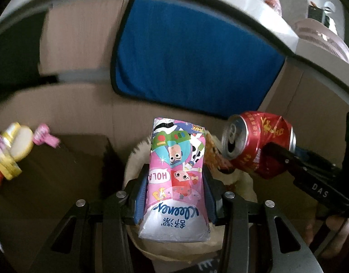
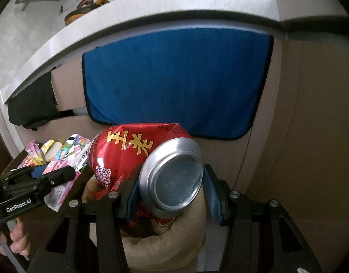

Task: Collect trash
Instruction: 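Open both grippers over the bin to drop the tissue pack and can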

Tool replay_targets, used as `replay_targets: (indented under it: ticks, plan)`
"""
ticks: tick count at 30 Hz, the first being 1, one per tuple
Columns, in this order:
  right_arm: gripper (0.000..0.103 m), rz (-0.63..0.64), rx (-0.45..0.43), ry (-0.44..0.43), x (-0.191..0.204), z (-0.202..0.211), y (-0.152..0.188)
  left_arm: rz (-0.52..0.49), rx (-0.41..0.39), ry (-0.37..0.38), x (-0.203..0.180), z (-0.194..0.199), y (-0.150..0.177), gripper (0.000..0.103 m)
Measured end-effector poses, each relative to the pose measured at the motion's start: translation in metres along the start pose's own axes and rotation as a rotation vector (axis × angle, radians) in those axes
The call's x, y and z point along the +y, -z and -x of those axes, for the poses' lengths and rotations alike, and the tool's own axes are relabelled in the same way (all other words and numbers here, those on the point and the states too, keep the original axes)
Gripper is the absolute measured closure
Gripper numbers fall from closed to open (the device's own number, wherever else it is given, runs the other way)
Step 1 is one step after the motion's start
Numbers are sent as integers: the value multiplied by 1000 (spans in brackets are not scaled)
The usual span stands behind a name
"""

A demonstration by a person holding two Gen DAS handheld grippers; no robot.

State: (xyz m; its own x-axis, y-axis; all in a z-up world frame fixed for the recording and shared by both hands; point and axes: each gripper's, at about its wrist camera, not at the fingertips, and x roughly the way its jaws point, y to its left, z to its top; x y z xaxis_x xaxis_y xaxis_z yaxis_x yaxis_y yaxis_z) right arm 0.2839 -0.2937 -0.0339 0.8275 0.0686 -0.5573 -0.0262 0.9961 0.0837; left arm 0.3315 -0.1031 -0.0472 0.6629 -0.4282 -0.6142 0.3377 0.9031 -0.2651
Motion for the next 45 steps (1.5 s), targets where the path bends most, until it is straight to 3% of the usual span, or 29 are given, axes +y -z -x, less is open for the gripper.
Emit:
replay_targets:
  ticks: [8, 15, 18, 21, 23, 27, 31, 35, 38, 45]
  plan:
    - [55, -30, 48, 1, -8, -23, 9, 123, 212, 91, 23, -63, 13, 59]
    - [55, -34, 81, 10, -12, -43, 10, 118, 256, 84, 26, -85, 16, 59]
    - [55, -29, 96, 10, -8, -53, 11, 141, 224, 94, 32, -86, 15, 59]
    - [55, -25, 99, 0, -6, -54, 13, 201, 172, 180, 42, -79, 12, 51]
    - [55, -16, 100, 0, -2, -56, 12, 216, 139, 197, 48, -72, 6, 45]
    - [56, -8, 111, -3, 2, -60, 12, 266, 102, 223, 64, -60, -6, 44]
    - [55, -9, 133, -22, 7, -67, 13, 243, 23, 162, 69, -34, -14, 44]
    - [55, 19, 216, -51, 19, -88, 20, 206, -36, 92, 70, -11, -14, 44]
    - [53, 37, 293, -66, 28, -105, 28, 203, -39, 77, 78, -2, -9, 44]
    - [50, 39, 322, -85, 33, -108, 31, 222, -21, 59, 84, 12, 6, 44]
